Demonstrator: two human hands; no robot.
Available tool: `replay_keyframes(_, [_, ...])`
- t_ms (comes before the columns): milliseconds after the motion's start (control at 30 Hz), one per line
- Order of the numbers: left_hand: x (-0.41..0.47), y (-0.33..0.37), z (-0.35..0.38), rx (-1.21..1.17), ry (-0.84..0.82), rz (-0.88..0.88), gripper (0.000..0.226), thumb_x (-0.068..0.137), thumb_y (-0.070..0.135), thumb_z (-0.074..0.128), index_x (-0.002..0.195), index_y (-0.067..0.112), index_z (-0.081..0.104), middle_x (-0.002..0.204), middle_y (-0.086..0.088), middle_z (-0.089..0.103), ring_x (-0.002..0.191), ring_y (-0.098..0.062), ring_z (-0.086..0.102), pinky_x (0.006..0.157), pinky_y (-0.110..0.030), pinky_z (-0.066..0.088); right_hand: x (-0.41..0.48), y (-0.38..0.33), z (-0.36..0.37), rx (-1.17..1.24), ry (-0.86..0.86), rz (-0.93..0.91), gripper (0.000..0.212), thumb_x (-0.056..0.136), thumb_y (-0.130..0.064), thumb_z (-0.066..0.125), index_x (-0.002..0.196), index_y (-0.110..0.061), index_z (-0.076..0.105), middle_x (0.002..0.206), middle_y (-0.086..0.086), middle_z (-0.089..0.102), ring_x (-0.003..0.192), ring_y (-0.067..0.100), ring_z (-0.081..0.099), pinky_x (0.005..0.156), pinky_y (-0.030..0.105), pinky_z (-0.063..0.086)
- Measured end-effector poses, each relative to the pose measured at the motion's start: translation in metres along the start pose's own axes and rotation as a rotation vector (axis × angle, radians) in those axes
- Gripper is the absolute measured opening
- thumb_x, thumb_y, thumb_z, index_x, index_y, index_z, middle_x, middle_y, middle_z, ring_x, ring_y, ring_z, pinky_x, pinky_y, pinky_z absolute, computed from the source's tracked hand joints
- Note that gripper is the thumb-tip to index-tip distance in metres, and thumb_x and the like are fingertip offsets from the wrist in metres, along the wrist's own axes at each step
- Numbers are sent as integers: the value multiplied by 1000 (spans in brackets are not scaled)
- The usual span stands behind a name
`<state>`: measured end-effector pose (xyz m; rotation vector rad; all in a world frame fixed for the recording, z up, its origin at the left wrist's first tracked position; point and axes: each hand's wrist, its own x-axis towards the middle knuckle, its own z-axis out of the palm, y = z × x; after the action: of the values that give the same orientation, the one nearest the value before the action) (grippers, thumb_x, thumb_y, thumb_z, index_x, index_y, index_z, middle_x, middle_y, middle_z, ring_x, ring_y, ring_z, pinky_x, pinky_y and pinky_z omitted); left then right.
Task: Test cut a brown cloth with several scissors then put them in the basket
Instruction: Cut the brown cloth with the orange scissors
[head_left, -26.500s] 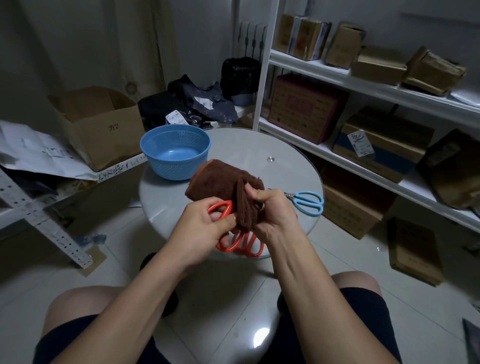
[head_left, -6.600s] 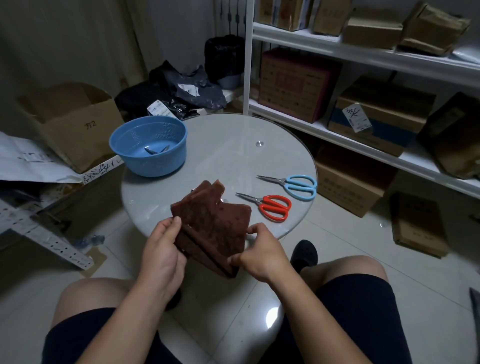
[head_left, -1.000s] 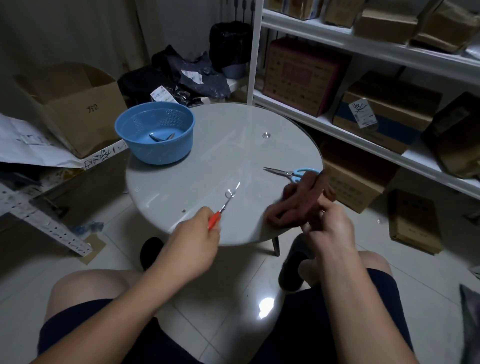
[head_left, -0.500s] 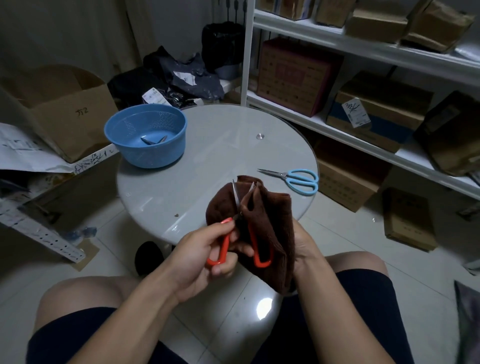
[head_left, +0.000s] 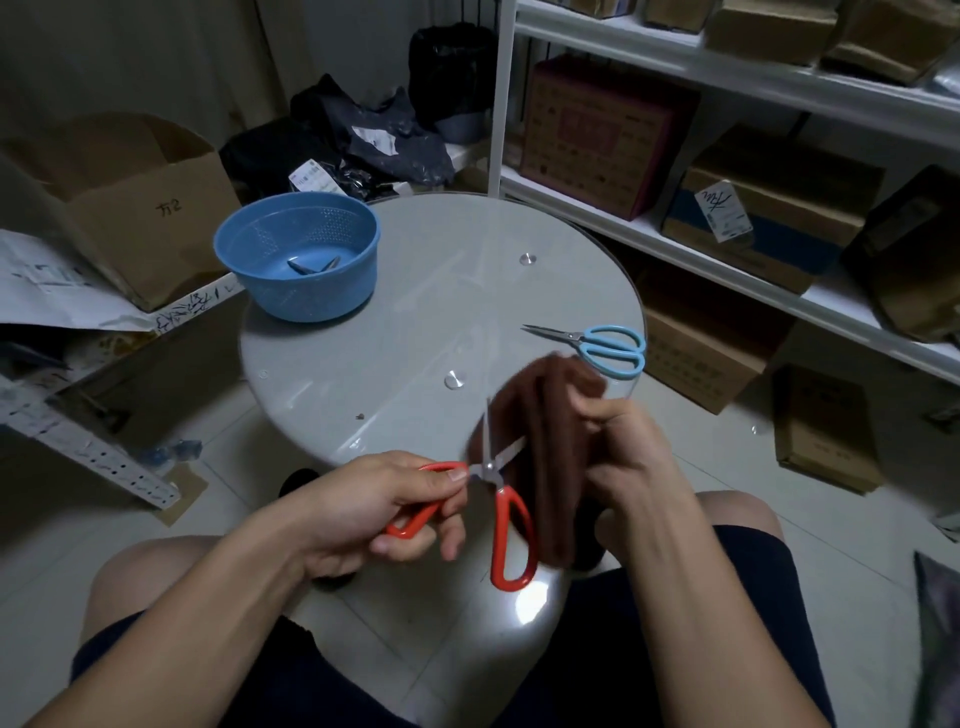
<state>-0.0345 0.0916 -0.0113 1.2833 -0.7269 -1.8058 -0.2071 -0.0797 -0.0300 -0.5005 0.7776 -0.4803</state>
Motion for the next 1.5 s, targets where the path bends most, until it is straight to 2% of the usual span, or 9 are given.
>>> replay_keyframes(367, [10, 0, 1, -235, 50, 73, 26, 94, 27, 52, 77, 7, 53, 66, -18, 52, 27, -8, 27, 35, -17, 26, 4, 36, 17, -117, -395, 57, 56, 79, -19, 81, 121, 12, 60, 98, 31, 62, 87, 42, 64, 91, 54, 51])
replay_keyframes(633, [15, -1, 7, -121, 153, 72, 24, 93, 23, 54, 80, 2, 53, 59, -15, 48, 29, -10, 24, 37, -18, 13, 5, 31, 31, -215, -190, -50, 23, 71, 1, 71, 93, 7, 67, 70, 20, 70, 58, 30, 70, 57, 36, 61])
replay_keyframes(733, [15, 5, 4, -59, 134, 51, 26, 100, 23, 49, 82, 4, 51, 58, -14, 46, 29, -10, 24, 35, -14, 21, 10, 27, 31, -120, -111, 4, 33, 72, -4, 70, 104, 4, 68, 83, 20, 72, 75, 33, 71, 78, 44, 62])
replay_keyframes(867, [7, 4, -3, -45, 86, 22, 26, 99, 25, 50, 83, 5, 53, 59, -13, 44, 30, -10, 24, 37, -17, 20, 20, 11, 20, 138, 15, -53, 13, 90, -8, 66, 96, 0, 74, 86, 18, 78, 74, 30, 77, 80, 49, 62])
replay_keyframes(1033, [8, 5, -8, -37, 339, 153, 39, 95, 44, 50, 77, 10, 58, 61, -11, 47, 41, -17, 34, 42, -24, 22, 27, 15, 12, 251, -107, -17, 29, 88, -14, 66, 109, 3, 75, 122, 26, 70, 123, 40, 64, 113, 57, 40])
replay_keyframes(1167, [4, 9, -16, 22, 591, 278, 46, 95, 48, 50, 65, 16, 63, 64, -5, 53, 60, -18, 48, 52, -28, 30, 33, 21, 17, 405, -153, -51, 28, 93, -15, 57, 110, -3, 77, 127, 21, 70, 115, 41, 68, 106, 57, 44])
replay_keyframes(1300, [0, 11, -26, -196, 609, 361, 41, 92, 50, 52, 75, 15, 62, 70, -4, 56, 63, -17, 51, 54, -29, 31, 44, 23, 31, 530, -154, -39, 38, 83, -11, 48, 114, -7, 70, 130, 19, 68, 123, 37, 63, 111, 54, 41])
replay_keyframes(1400, [-2, 12, -32, -315, 590, 409, 29, 89, 35, 57, 85, 8, 66, 73, -8, 56, 61, -16, 52, 50, -25, 34, 52, 14, 41, 335, -80, -67, 24, 69, -5, 48, 84, -9, 66, 81, 8, 63, 78, 22, 64, 82, 35, 54])
replay_keyframes(1500, [-3, 11, -37, -279, 652, 438, 30, 87, 28, 58, 96, 2, 71, 76, -12, 58, 64, -17, 55, 50, -25, 39, 61, 3, 35, 87, 52, -135, 18, 64, 0, 41, 60, -18, 42, 65, -3, 24, 41, 8, 29, 38, 18, 26])
